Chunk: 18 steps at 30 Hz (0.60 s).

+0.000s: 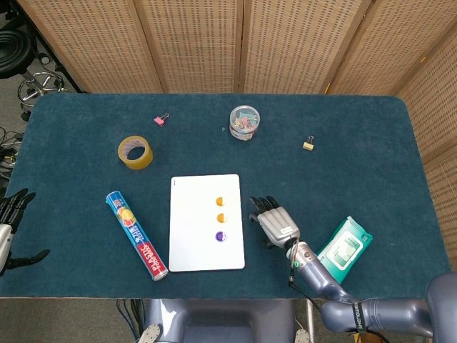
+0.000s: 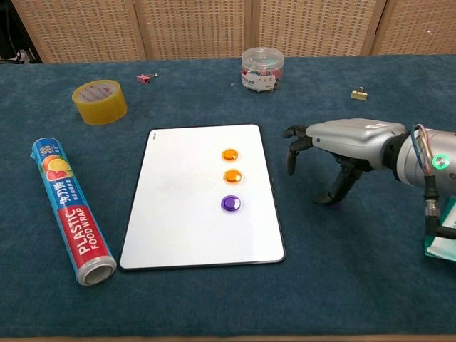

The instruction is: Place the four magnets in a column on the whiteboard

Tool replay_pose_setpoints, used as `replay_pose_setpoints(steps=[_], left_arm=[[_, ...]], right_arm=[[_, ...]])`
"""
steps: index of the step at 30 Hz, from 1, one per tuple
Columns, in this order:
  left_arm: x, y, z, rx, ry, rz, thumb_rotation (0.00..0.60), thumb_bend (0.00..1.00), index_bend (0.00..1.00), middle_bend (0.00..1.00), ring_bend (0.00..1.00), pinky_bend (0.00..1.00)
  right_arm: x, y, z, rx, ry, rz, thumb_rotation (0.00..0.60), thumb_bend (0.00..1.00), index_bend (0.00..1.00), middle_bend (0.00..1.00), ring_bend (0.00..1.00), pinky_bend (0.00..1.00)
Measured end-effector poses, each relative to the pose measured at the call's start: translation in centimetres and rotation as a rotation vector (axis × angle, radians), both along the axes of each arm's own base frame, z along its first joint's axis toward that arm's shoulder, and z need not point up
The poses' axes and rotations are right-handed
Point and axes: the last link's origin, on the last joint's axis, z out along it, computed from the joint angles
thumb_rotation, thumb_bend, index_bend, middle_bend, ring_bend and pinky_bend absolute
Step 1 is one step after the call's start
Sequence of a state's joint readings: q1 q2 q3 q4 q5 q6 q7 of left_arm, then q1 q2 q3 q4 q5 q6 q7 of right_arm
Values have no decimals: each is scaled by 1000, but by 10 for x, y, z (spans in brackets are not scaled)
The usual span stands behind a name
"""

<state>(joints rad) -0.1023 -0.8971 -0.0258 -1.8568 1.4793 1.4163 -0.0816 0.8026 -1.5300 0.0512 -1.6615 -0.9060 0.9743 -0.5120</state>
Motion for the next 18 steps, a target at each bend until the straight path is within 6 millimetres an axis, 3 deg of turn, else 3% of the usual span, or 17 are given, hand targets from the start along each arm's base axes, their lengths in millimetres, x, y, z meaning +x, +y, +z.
replay_pose_setpoints(steps=[7, 18], left_arm=[[0, -2, 1, 6, -4, -3, 600, 0, 0, 0, 0, 0], [-1, -1, 1, 5, -8, -1, 600, 0, 0, 0, 0, 0]], right_arm=[[-15, -5, 0, -8, 17, -27, 600, 311, 349, 0, 0, 0], [-26, 5, -6, -7, -13, -21, 600, 312, 370, 0, 0, 0]])
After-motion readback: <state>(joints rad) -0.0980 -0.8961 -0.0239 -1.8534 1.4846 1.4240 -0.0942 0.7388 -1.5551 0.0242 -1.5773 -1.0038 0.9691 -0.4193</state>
